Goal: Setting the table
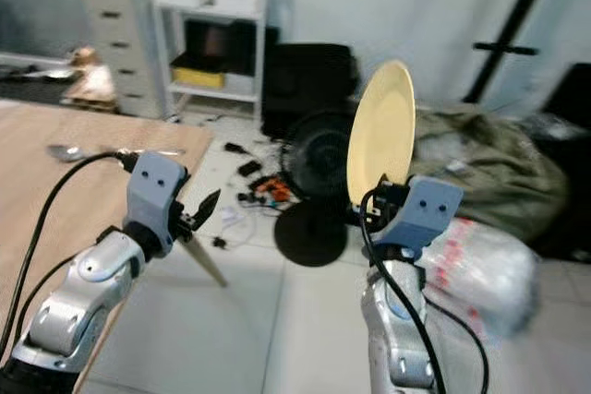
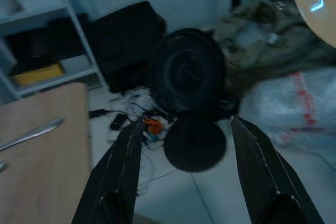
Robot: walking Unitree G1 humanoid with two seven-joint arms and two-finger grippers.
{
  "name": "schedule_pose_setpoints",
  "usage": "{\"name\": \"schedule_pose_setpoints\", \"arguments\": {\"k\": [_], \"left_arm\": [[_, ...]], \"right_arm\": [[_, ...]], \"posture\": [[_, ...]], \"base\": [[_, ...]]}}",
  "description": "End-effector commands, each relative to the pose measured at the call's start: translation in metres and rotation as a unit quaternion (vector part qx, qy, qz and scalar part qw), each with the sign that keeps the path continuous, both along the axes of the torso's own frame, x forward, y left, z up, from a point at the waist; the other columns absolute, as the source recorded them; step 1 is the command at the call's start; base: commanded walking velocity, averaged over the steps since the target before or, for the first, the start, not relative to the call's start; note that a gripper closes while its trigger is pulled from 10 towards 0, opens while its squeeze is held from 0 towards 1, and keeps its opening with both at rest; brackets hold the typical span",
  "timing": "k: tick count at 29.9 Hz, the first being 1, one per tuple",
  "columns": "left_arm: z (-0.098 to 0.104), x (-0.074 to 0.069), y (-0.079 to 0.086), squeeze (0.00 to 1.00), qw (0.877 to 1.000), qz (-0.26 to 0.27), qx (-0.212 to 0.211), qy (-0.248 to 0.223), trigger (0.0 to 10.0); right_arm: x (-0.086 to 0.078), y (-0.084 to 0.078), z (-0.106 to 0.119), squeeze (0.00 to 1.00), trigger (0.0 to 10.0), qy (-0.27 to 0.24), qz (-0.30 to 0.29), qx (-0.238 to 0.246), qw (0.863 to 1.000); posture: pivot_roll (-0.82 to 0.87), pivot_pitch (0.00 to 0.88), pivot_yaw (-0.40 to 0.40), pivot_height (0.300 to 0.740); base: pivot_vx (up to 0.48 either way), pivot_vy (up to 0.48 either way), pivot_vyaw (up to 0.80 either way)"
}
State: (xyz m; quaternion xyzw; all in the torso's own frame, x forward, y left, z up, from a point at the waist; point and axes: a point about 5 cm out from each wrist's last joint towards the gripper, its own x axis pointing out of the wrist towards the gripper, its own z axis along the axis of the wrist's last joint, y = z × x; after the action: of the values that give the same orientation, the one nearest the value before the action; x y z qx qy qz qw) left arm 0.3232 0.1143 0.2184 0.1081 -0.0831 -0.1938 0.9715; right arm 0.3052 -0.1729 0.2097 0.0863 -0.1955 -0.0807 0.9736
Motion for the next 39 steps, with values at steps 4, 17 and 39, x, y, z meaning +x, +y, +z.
{"name": "schedule_pose_setpoints", "arguments": {"k": [4, 17, 39], "left_arm": [[-0.0024, -0.0010, 0.0012, 0.00, 1.000, -0.004, -0.011, 0.010, 10.0], [-0.0007, -0.0002, 0.0021, 0.00, 1.000, 0.000, -0.015, 0.005, 10.0], [0.0009, 0.0005, 0.0014, 0.00, 0.999, -0.003, -0.030, 0.008, 10.0]], "right_arm": [[-0.0019, -0.0014, -0.0020, 0.00, 10.0, 0.003, -0.006, -0.007, 1.000], [-0.0014, -0.0010, -0.0021, 0.00, 10.0, 0.003, -0.006, -0.010, 1.000], [-0.0008, -0.0008, -0.0020, 0.00, 10.0, 0.004, -0.003, -0.012, 1.000]], "posture": [[0.07, 0.127, 0.090, 0.740], [0.07, 0.126, 0.088, 0.740], [0.06, 0.120, 0.086, 0.740]], "base": [[0.000, 0.000, -0.80], [0.000, 0.000, -0.80], [0.000, 0.000, -0.80]]}}
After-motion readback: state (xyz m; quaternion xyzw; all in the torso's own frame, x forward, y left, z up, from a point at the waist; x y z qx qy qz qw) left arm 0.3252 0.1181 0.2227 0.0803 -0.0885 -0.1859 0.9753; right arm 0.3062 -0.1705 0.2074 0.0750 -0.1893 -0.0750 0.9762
